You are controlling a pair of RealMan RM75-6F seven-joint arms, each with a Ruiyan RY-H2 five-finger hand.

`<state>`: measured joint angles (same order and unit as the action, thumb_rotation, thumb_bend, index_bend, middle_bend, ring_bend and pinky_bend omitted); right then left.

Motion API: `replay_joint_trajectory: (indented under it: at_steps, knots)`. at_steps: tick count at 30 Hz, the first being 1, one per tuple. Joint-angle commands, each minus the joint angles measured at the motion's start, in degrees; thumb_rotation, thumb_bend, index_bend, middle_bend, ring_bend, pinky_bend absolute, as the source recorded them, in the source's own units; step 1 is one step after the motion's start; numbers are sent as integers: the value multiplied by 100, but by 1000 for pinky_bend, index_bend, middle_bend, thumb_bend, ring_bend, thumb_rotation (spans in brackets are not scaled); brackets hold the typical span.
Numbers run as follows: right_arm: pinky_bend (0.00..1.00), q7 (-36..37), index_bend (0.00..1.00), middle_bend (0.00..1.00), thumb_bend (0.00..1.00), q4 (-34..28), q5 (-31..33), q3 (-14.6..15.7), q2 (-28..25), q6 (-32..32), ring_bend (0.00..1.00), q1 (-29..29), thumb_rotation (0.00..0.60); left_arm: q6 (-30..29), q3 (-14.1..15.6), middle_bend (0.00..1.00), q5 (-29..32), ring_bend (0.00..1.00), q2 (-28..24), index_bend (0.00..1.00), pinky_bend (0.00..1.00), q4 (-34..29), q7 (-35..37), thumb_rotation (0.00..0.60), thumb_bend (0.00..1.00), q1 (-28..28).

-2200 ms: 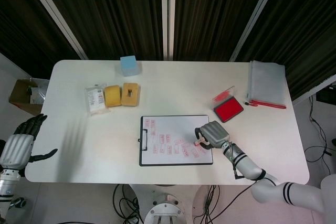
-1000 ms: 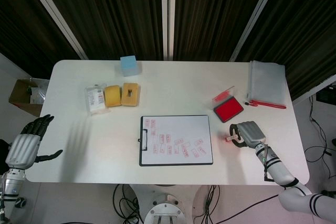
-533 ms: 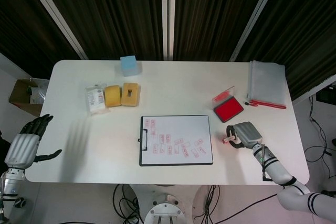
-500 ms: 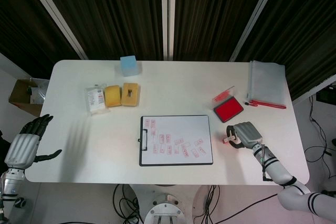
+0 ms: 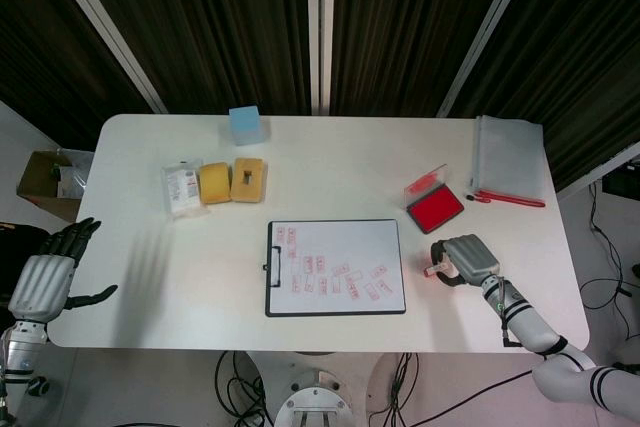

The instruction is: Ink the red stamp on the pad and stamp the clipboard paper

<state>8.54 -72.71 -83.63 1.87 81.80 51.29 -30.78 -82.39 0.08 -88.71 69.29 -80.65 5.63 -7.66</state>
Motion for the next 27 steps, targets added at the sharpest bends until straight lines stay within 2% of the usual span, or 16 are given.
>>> replay_joint_trajectory:
  at_steps: [1, 15, 20, 27]
  knots:
    - [643, 20, 535, 393, 373, -20, -49, 14, -23, 47, 474, 12, 600, 4, 0, 66, 1, 96, 3, 80, 181, 4, 2, 442, 123, -2]
    - [624, 96, 395, 256, 347, -111, -218, 105, -164, 15, 410, -12, 600, -25, 3, 66, -3, 96, 4, 80, 181, 13, 14, 443, 123, 11]
    - [616, 74, 352, 233, 339, -158, -246, 116, -222, 59, 401, 5, 600, -23, 2, 66, -6, 96, 4, 80, 181, 13, 15, 443, 123, 8]
    - [614, 50, 345, 226, 338, -289, -295, 133, -343, 157, 398, 43, 600, -32, 1, 66, -14, 96, -2, 80, 181, 2, 10, 445, 123, 6]
